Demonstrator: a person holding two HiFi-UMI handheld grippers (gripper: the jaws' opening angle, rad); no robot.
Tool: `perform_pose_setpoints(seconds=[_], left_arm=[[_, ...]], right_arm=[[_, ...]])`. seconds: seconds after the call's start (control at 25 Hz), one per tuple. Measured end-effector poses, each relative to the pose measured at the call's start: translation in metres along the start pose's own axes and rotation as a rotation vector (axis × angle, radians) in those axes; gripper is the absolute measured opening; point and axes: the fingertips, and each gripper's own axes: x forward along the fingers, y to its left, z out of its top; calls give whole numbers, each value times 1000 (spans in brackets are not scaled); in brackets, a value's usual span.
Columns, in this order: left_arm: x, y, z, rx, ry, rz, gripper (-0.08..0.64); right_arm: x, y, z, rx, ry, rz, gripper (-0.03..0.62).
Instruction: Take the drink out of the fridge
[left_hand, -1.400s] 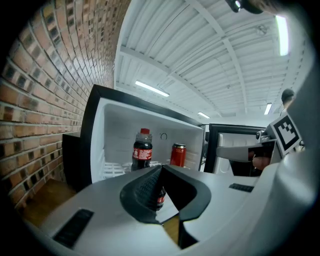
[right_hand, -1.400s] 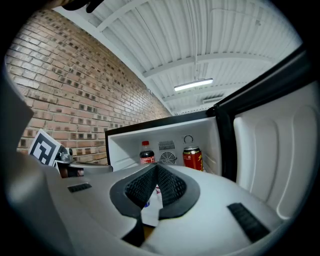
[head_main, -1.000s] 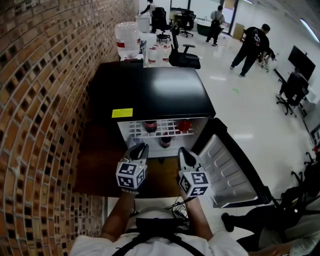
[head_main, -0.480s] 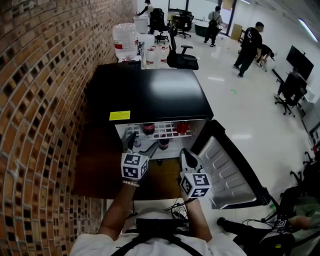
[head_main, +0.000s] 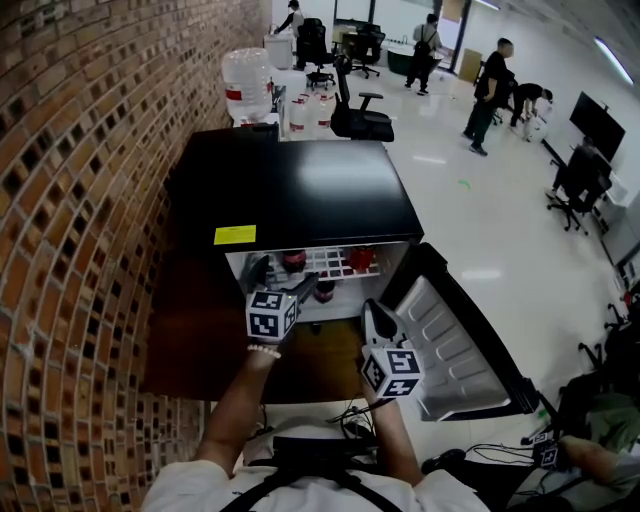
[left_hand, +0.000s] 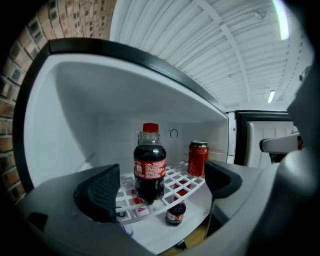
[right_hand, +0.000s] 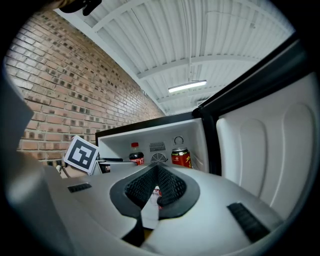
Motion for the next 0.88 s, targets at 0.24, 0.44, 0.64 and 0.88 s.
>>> perform_pose_setpoints(seconds=[0.24,0.44,0.64,0.88], left_arm=[[18,16,2,-22,1,27,526],[34,25,7,-14,10,42,526],[45,26,5,-22,20,37,520],[54,29,-1,-36,39,33,468]], right_arm=[[1,-5,1,-3,-1,0,14],[3,-6,5,-7,-3,6,14],[3,-9,6,-9,-7,5,14],[1,-12,6,-4,-11,-1,14]])
